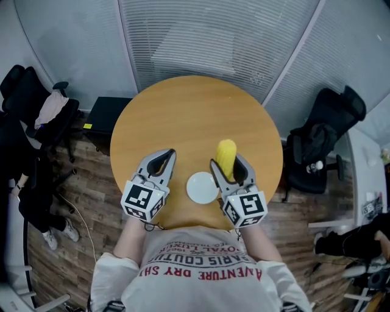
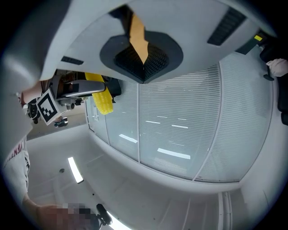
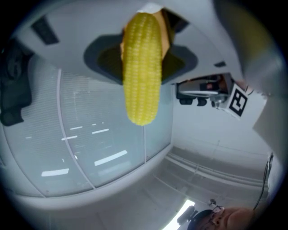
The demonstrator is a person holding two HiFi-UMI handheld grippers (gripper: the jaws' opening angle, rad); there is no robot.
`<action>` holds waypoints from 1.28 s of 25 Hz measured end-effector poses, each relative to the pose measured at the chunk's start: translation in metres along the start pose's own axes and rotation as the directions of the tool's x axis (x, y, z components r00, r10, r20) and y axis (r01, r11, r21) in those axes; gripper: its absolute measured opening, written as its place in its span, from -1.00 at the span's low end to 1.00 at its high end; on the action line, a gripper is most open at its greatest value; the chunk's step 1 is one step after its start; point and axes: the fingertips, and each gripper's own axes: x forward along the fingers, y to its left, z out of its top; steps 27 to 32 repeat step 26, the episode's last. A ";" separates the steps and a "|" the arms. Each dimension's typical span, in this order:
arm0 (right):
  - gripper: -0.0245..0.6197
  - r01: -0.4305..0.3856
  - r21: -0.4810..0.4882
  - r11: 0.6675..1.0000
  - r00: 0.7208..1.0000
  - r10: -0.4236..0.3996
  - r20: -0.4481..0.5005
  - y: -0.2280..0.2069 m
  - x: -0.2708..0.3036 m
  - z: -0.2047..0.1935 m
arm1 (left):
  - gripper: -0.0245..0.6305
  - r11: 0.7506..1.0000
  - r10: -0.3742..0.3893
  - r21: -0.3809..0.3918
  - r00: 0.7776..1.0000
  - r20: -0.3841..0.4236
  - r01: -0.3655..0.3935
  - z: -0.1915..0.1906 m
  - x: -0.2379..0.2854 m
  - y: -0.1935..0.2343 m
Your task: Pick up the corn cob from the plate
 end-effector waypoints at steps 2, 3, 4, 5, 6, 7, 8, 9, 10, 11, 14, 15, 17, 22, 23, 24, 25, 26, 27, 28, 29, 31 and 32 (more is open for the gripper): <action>-0.10 0.000 -0.002 1.000 1.000 0.000 -0.004 0.002 0.000 -0.002 | -0.82 1.000 -0.010 -0.003 1.000 0.003 0.010 0.001 -0.001 -0.002; -0.10 0.000 -0.003 1.000 1.000 0.000 -0.005 0.003 0.000 -0.002 | -0.82 1.000 -0.015 -0.003 1.000 0.005 0.015 0.001 -0.002 -0.002; -0.10 -0.002 -0.004 1.000 1.000 0.001 -0.005 0.005 0.001 -0.002 | -0.82 1.000 -0.019 -0.003 1.000 0.006 0.019 0.002 -0.003 -0.003; -0.10 -0.003 -0.006 1.000 1.000 0.003 -0.006 0.006 0.001 -0.002 | -0.82 1.000 -0.021 -0.004 1.000 0.006 0.021 0.002 -0.003 -0.003; -0.10 -0.005 -0.009 1.000 1.000 0.004 -0.007 0.007 0.002 -0.002 | -0.82 1.000 -0.023 -0.006 1.000 0.005 0.023 0.002 -0.003 -0.003; -0.10 -0.006 -0.012 1.000 1.000 0.006 -0.010 0.007 0.002 -0.003 | -0.82 1.000 -0.024 -0.009 1.000 0.005 0.024 0.001 -0.003 -0.003; -0.10 -0.008 -0.014 1.000 1.000 0.008 -0.015 0.008 0.002 -0.005 | -0.82 1.000 -0.024 -0.012 1.000 0.003 0.024 0.000 -0.003 -0.003; -0.10 -0.009 -0.014 1.000 1.000 0.009 -0.021 0.008 0.002 -0.007 | -0.82 1.000 -0.023 -0.015 1.000 0.001 0.023 -0.001 -0.003 -0.004; -0.10 -0.009 -0.012 1.000 1.000 0.009 -0.026 0.009 0.002 -0.008 | -0.82 1.000 -0.022 -0.017 1.000 -0.003 0.022 -0.003 -0.002 -0.004; -0.10 -0.008 -0.010 1.000 1.000 0.008 -0.029 0.009 0.002 -0.010 | -0.82 1.000 -0.022 -0.017 1.000 -0.006 0.022 -0.004 -0.002 -0.005; -0.10 -0.007 -0.011 1.000 0.999 0.007 -0.031 0.010 0.001 -0.011 | -0.82 0.999 -0.032 -0.010 0.999 -0.008 0.032 -0.005 -0.002 -0.009; -0.10 -0.007 -0.012 1.000 0.999 0.007 -0.031 0.011 0.001 -0.011 | -0.82 0.999 -0.033 -0.006 0.999 -0.008 0.033 -0.004 -0.003 -0.010; -0.10 -0.005 -0.013 1.000 1.000 0.005 -0.031 0.012 0.001 -0.012 | -0.82 0.999 -0.033 -0.002 0.999 -0.007 0.033 -0.003 -0.005 -0.010; -0.10 -0.003 -0.011 1.000 1.000 0.002 -0.030 0.014 -0.002 -0.014 | -0.82 0.999 -0.039 0.000 0.999 -0.009 0.039 -0.005 -0.009 -0.011; -0.10 -0.001 -0.012 1.000 1.000 0.001 -0.028 0.014 -0.003 -0.014 | -0.82 0.999 -0.043 0.003 0.999 -0.011 0.043 -0.006 -0.009 -0.013; -0.10 0.000 -0.013 1.000 1.000 -0.001 -0.027 0.013 -0.004 -0.014 | -0.82 0.999 -0.045 0.004 0.999 -0.013 0.046 -0.007 -0.009 -0.014; -0.10 0.002 -0.013 1.000 1.000 -0.003 -0.026 0.012 -0.006 -0.014 | -0.82 0.999 -0.048 0.004 0.999 -0.013 0.048 -0.008 -0.009 -0.016; -0.10 0.005 -0.014 1.000 1.000 -0.005 -0.025 0.012 -0.007 -0.015 | -0.82 0.999 -0.050 0.004 0.999 -0.014 0.050 -0.008 -0.009 -0.017; -0.10 0.005 -0.014 1.000 1.000 -0.005 -0.025 0.012 -0.007 -0.015 | -0.82 0.999 -0.050 0.004 0.999 -0.014 0.050 -0.008 -0.009 -0.017; -0.10 0.005 -0.014 1.000 1.000 -0.005 -0.025 0.012 -0.007 -0.015 | -0.82 0.999 -0.050 0.004 0.999 -0.014 0.050 -0.008 -0.009 -0.017; -0.10 0.005 -0.014 1.000 1.000 -0.005 -0.025 0.012 -0.007 -0.015 | -0.82 0.999 -0.050 0.004 0.999 -0.014 0.050 -0.008 -0.009 -0.017; -0.10 0.005 -0.014 1.000 1.000 -0.005 -0.025 0.012 -0.007 -0.015 | -0.82 0.999 -0.050 0.004 0.999 -0.014 0.050 -0.008 -0.009 -0.017; -0.10 0.005 -0.014 1.000 1.000 -0.005 -0.025 0.012 -0.007 -0.015 | -0.82 0.999 -0.050 0.004 0.999 -0.014 0.050 -0.008 -0.009 -0.017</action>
